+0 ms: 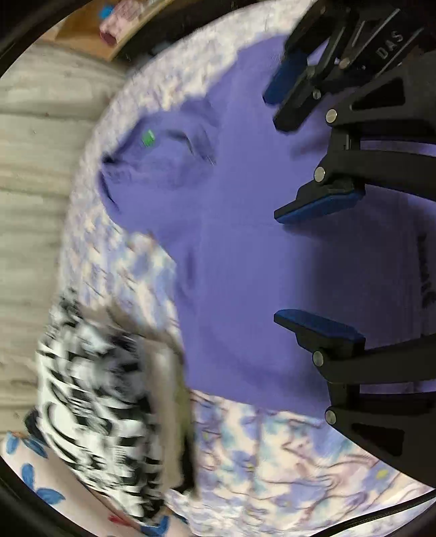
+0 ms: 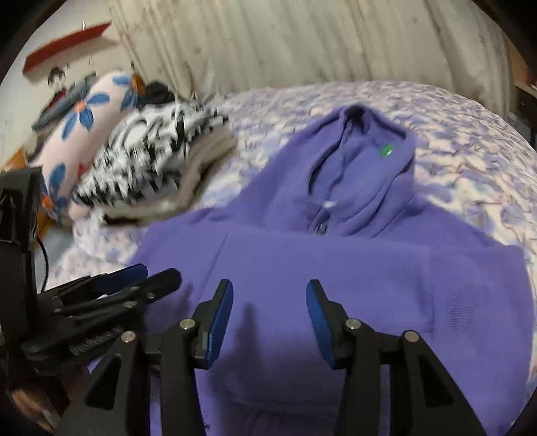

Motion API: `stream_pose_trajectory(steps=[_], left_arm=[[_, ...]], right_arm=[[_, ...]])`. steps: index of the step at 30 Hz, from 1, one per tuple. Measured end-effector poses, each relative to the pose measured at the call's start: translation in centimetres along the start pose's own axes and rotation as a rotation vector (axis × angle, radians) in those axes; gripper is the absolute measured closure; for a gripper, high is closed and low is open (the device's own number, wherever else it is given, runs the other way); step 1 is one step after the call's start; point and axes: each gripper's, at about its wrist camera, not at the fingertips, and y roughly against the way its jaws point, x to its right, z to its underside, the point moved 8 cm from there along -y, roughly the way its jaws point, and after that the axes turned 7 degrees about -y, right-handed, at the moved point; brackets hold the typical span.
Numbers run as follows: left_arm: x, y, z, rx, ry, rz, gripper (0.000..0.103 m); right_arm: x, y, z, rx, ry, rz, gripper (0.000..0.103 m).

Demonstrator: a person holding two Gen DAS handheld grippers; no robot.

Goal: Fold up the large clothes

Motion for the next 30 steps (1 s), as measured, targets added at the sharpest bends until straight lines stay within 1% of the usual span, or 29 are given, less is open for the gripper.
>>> stream_pose_trajectory(steps=[2, 3, 4, 5, 6, 7, 8, 9, 10, 11, 12, 13, 14, 16, 17, 18, 21, 22, 23, 24, 25, 28, 30], left_arm=[[-1.0, -1.0, 0.7, -0.001, 0.002, -0.019, 0.049], [-1.5, -1.1, 0.7, 0.025, -0.009, -0.020, 0.049], [-1.8, -1.0, 0.8, 0.034, -0.018, -0.027, 0.049], [-2.6, -0.9, 0.8, 0.038, -0.031, -0.053, 0.049], [-3.1, -0.8, 0.8, 0.037, -0.036, -0.071, 0.049], [-4.0, -0.8, 0.9, 0.037, -0.040, -0.077, 0.049], [-4.5, -0.9, 1.0, 0.036, -0.039, -0.045, 0.049], [-5.0, -0.9, 1.0, 0.036, -0.036, -0.017, 0.049], [-5.1, -0.7, 1.0, 0.037, -0.041, -0.009, 0.049], [-5.2, -0.6, 1.1, 0.035, -0.056, -0.011, 0.049], [-5.3, -0.5, 1.2, 0.033, -0.069, -0.019, 0.050], [-5.5, -0.6, 1.2, 0.031, -0.078, -0.027, 0.049], [-5.2, -0.5, 1.1, 0.026, -0.084, -0.034, 0.049], [-4.4, 0.1, 1.1, 0.018, -0.093, -0.039, 0.049], [-4.2, 0.6, 1.4, 0.015, -0.093, -0.032, 0.049], [-3.6, 1.2, 1.6, 0.009, -0.093, -0.008, 0.049], [-2.5, 3.1, 2.7, 0.010, -0.099, 0.031, 0.047], [-1.9, 3.5, 3.1, 0.011, -0.099, 0.045, 0.042], [-1.6, 3.7, 3.5, 0.006, -0.099, 0.046, 0.036], [-1.4, 3.7, 3.9, -0.003, -0.101, 0.041, 0.035], [-1.3, 3.6, 4.4, -0.012, -0.105, 0.030, 0.035], [-2.0, 2.5, 5.4, -0.046, -0.106, -0.023, 0.035], [-2.6, 2.8, 5.8, -0.035, -0.092, 0.001, 0.035]], right_arm=[[1.4, -0.6, 0.5, -0.006, 0.026, 0.077, 0.057], [3.0, -0.6, 0.6, -0.004, 0.026, 0.125, 0.057], [4.8, -0.3, 0.5, 0.002, 0.008, 0.163, 0.058], [7.1, 0.2, 0.4, 0.009, -0.026, 0.191, 0.058], [8.8, 0.9, 0.4, 0.010, -0.066, 0.161, 0.062], [10.2, 1.3, 0.5, 0.001, -0.107, 0.114, 0.080], [11.6, 1.8, 0.7, -0.011, -0.145, 0.093, 0.098], [12.3, 2.2, 0.7, -0.017, -0.162, 0.082, 0.103], [13.1, 2.7, 0.8, -0.014, -0.170, 0.104, 0.103], [14.2, 3.4, 0.8, -0.009, -0.160, 0.192, 0.099], [14.8, 3.7, 1.0, -0.008, -0.159, 0.221, 0.098], [15.4, 4.2, 1.2, -0.010, -0.184, 0.215, 0.098], [15.9, 4.6, 1.4, -0.019, -0.221, 0.191, 0.097], [15.7, 5.3, 1.9, -0.024, -0.253, 0.146, 0.097], [15.1, 5.6, 2.2, -0.028, -0.254, 0.125, 0.097], [14.1, 5.9, 2.4, -0.030, -0.250, 0.107, 0.097], [10.2, 6.1, 3.0, -0.035, -0.220, 0.019, 0.097], [8.8, 6.0, 3.2, -0.042, -0.206, -0.010, 0.092], [7.8, 5.8, 3.5, -0.048, -0.195, -0.028, 0.083], [7.8, 5.8, 3.5, -0.048, -0.195, -0.028, 0.077], [6.3, 5.0, 4.0, -0.059, -0.165, -0.034, 0.070], [6.4, 3.8, 4.9, -0.084, -0.140, 0.017, 0.070], [7.5, 4.3, 4.9, -0.074, -0.144, 0.029, 0.071]])
